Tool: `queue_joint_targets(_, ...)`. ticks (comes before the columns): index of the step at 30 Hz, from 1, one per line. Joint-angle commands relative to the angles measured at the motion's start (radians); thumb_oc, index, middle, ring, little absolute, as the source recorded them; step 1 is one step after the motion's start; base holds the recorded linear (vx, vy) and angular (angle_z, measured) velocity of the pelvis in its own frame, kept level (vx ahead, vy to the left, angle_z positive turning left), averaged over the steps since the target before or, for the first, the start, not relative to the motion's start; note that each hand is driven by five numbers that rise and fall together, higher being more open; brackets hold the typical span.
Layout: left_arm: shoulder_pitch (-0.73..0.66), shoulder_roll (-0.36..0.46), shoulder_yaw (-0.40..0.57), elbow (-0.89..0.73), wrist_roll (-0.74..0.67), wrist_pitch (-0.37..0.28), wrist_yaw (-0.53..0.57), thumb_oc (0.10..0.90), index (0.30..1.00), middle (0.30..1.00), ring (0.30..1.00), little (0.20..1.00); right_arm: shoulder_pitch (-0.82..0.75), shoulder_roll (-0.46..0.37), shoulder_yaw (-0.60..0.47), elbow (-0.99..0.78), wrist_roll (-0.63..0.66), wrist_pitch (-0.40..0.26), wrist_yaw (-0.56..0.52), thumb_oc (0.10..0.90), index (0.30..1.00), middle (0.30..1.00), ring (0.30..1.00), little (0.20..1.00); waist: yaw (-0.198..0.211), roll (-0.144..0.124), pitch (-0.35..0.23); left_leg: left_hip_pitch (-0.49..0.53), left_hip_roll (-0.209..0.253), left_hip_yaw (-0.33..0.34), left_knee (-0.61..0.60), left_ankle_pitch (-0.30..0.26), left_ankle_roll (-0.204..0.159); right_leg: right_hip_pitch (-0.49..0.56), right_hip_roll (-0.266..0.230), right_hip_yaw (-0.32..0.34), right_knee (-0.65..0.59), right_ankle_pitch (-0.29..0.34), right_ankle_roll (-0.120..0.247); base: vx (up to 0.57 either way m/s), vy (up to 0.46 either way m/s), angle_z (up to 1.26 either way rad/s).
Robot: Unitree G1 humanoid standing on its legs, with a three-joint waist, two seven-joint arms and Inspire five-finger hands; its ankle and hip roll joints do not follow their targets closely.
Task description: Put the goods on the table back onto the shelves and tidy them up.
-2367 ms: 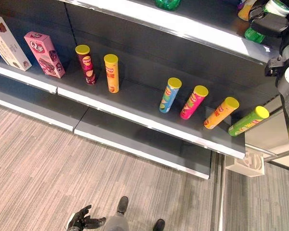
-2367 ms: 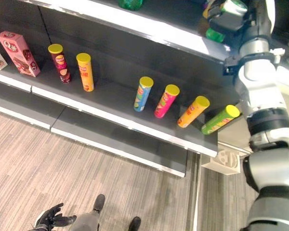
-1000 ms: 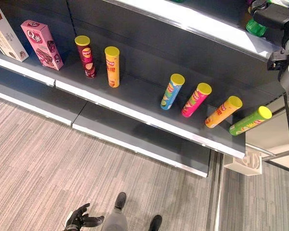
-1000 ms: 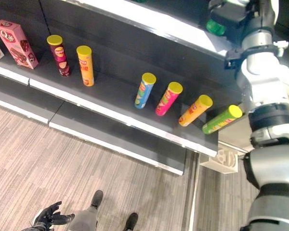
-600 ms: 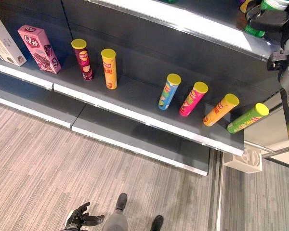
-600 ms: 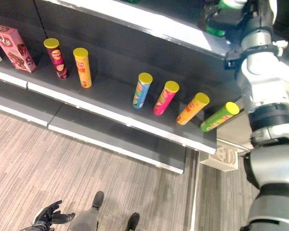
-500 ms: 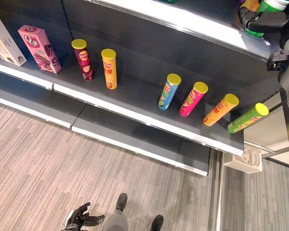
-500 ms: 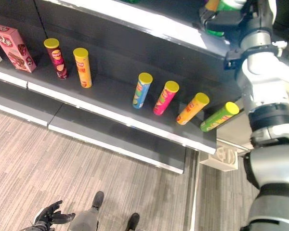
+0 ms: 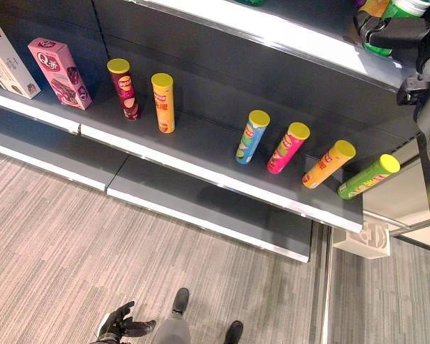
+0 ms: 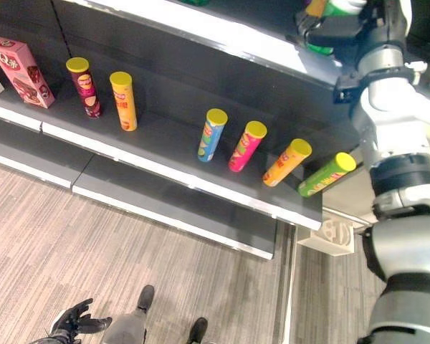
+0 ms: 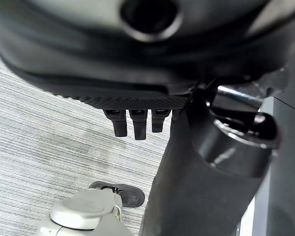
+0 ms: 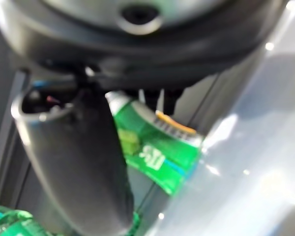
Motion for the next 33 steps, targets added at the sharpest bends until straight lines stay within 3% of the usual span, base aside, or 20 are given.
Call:
queue_joint_targets(1, -0.006, 0.059, -0.045, -0.005, 0.017, -0.026, -0.004, 0.800, 0.900, 0.900, 0.900, 0.900, -0.133, -0.071, -0.019, -0.054, 0.041, -0.093, -0.041, 0.800, 0.900, 0.900, 0.900, 0.900, 0.006, -0.038, -0.057, 0.070, 0.035, 0.012, 0.003, -0.153, -0.052, 0.054, -0.068, -0.034, 0.014, -0.040, 0.085, 0.00, 0.000, 0.00)
queue_joint_targets(9, -0.014, 0.043, -0.022, 0.014, 0.046, -0.023, 0.013, 0.800, 0.900, 0.900, 0.900, 0.900, -0.024, -0.158, -0.254, -0.287, 0.002, -0.223, -0.185, 0.800, 0.900, 0.900, 0.900, 0.900, -0.010, -0.032, -0.071, 0.074, 0.029, 0.012, 0.003, -0.166, -0.047, 0.054, -0.076, -0.036, 0.014, -0.042, 0.092, 0.00, 0.008, 0.00)
queue_joint_targets(14, -0.017, 0.032, -0.006, 0.025, 0.053, -0.024, 0.020, 0.800, 0.900, 0.900, 0.900, 0.900, 0.084, -0.184, -0.378, -0.431, -0.062, -0.262, -0.243, 0.800, 0.900, 0.900, 0.900, 0.900, -0.025, -0.028, -0.076, 0.079, 0.027, 0.016, 0.003, -0.172, -0.043, 0.052, -0.080, -0.033, 0.014, -0.040, 0.095, 0.01, 0.033, -0.01)
queue_joint_targets(15, -0.015, 0.019, 0.010, 0.024, 0.062, -0.019, 0.022, 0.800, 0.900, 0.900, 0.900, 0.900, 0.207, -0.172, -0.491, -0.567, -0.093, -0.287, -0.254, 0.800, 0.900, 0.900, 0.900, 0.900, -0.045, -0.021, -0.079, 0.083, 0.026, 0.022, 0.003, -0.177, -0.038, 0.051, -0.083, -0.026, 0.014, -0.039, 0.098, 0.02, 0.063, 0.00)
queue_joint_targets(20, -0.002, 0.003, 0.027, 0.019, 0.088, -0.015, 0.010, 0.800, 0.900, 0.900, 0.900, 0.900, 0.461, -0.082, -0.682, -0.832, -0.126, -0.305, -0.204, 0.800, 0.900, 0.900, 0.900, 0.900, -0.078, -0.015, -0.082, 0.096, 0.020, 0.044, 0.003, -0.191, -0.025, 0.048, -0.092, -0.003, 0.014, -0.028, 0.104, 0.00, 0.074, -0.06)
queue_joint_targets(23, -0.003, -0.015, 0.045, 0.005, 0.102, -0.017, 0.004, 0.800, 0.900, 0.900, 0.900, 0.900, 0.641, 0.026, -0.786, -0.985, -0.127, -0.311, -0.143, 0.800, 0.900, 0.900, 0.900, 0.900, -0.123, 0.003, -0.079, 0.109, 0.012, 0.071, 0.003, -0.203, -0.011, 0.029, -0.103, 0.029, 0.018, -0.010, 0.112, -0.02, 0.120, -0.28)
queue_joint_targets(25, -0.004, -0.014, 0.043, 0.001, 0.109, -0.017, 0.002, 0.800, 0.900, 0.900, 0.900, 0.900, 0.701, 0.060, -0.825, -1.024, -0.136, -0.303, -0.132, 0.800, 0.900, 0.900, 0.900, 0.900, -0.126, 0.003, -0.080, 0.111, 0.009, 0.084, 0.003, -0.206, -0.007, 0.021, -0.106, 0.044, 0.020, -0.002, 0.115, -0.04, 0.165, -0.44)
queue_joint_targets(26, -0.019, -0.019, 0.040, -0.016, 0.127, -0.019, -0.003, 0.800, 0.900, 0.900, 0.900, 0.900, 0.822, 0.136, -0.882, -1.079, -0.139, -0.292, -0.103, 0.800, 0.900, 0.900, 0.900, 0.900, -0.166, 0.014, -0.069, 0.114, 0.002, 0.110, 0.003, -0.211, 0.004, -0.010, -0.113, 0.084, 0.039, 0.013, 0.120, -0.08, 0.235, -0.51)
queue_joint_targets(31, -0.043, 0.003, 0.036, -0.052, 0.145, -0.025, -0.004, 0.800, 0.900, 0.900, 0.900, 0.900, 0.895, 0.167, -0.936, -1.092, -0.192, -0.273, -0.131, 0.800, 0.900, 0.900, 0.900, 0.900, -0.224, 0.019, -0.036, 0.101, 0.025, 0.188, 0.003, -0.210, 0.017, -0.108, -0.094, 0.173, 0.086, 0.063, 0.132, -0.12, 0.088, -0.91)
queue_joint_targets(33, -0.039, 0.014, 0.040, -0.066, 0.143, -0.025, -0.006, 0.800, 0.900, 0.900, 0.900, 0.900, 0.905, 0.168, -0.954, -1.096, -0.210, -0.270, -0.145, 0.800, 0.900, 0.900, 0.900, 0.900, -0.227, 0.026, -0.034, 0.103, 0.043, 0.226, 0.003, -0.208, 0.012, -0.118, -0.104, 0.159, 0.080, 0.081, 0.137, -0.05, -0.024, -1.14)
